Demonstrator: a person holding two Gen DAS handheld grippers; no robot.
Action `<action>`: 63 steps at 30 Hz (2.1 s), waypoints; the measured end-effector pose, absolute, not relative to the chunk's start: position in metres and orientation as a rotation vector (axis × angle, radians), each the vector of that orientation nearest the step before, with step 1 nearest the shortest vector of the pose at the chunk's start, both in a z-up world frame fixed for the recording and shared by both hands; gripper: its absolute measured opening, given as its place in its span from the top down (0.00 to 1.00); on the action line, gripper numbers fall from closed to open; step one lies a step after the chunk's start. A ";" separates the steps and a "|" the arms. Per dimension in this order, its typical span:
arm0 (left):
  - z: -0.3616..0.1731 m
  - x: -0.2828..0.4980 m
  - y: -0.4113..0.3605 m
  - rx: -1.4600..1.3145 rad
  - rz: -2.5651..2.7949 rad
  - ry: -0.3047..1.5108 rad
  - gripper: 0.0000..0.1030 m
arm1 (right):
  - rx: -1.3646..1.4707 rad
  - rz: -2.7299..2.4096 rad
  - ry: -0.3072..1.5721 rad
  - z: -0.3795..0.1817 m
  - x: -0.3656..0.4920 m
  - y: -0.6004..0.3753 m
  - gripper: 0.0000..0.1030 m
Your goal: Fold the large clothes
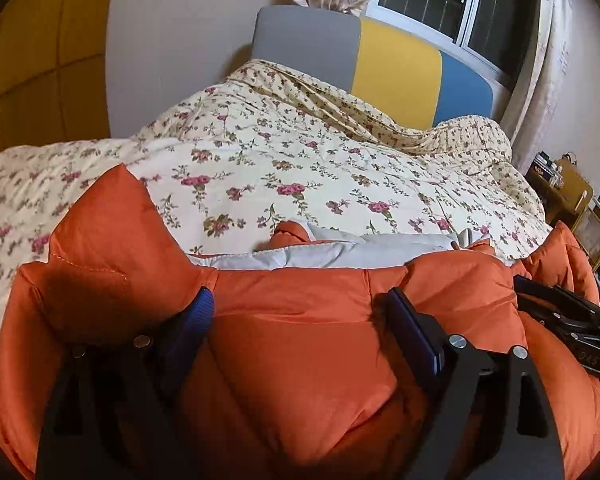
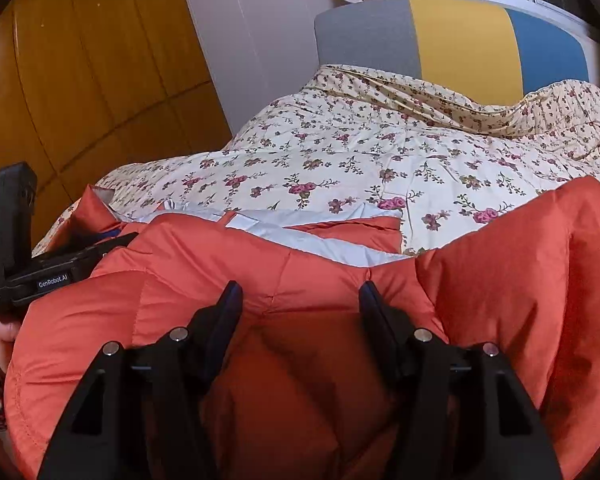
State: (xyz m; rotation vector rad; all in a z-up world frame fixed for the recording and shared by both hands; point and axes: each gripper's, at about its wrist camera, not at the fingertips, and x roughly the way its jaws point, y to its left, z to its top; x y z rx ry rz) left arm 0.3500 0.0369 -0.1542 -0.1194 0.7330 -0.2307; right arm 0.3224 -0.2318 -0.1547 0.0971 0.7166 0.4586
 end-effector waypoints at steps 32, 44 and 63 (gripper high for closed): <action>-0.150 0.290 0.130 -0.328 0.042 0.749 0.03 | 0.286 0.037 0.713 -0.138 0.290 -0.329 0.30; -0.178 0.136 0.169 -0.682 0.090 0.665 0.03 | 0.324 0.234 0.641 -0.112 0.153 -0.256 0.59; -0.188 0.128 0.114 -0.755 -0.183 0.690 0.19 | 0.082 0.331 0.727 -0.165 0.139 -0.152 0.90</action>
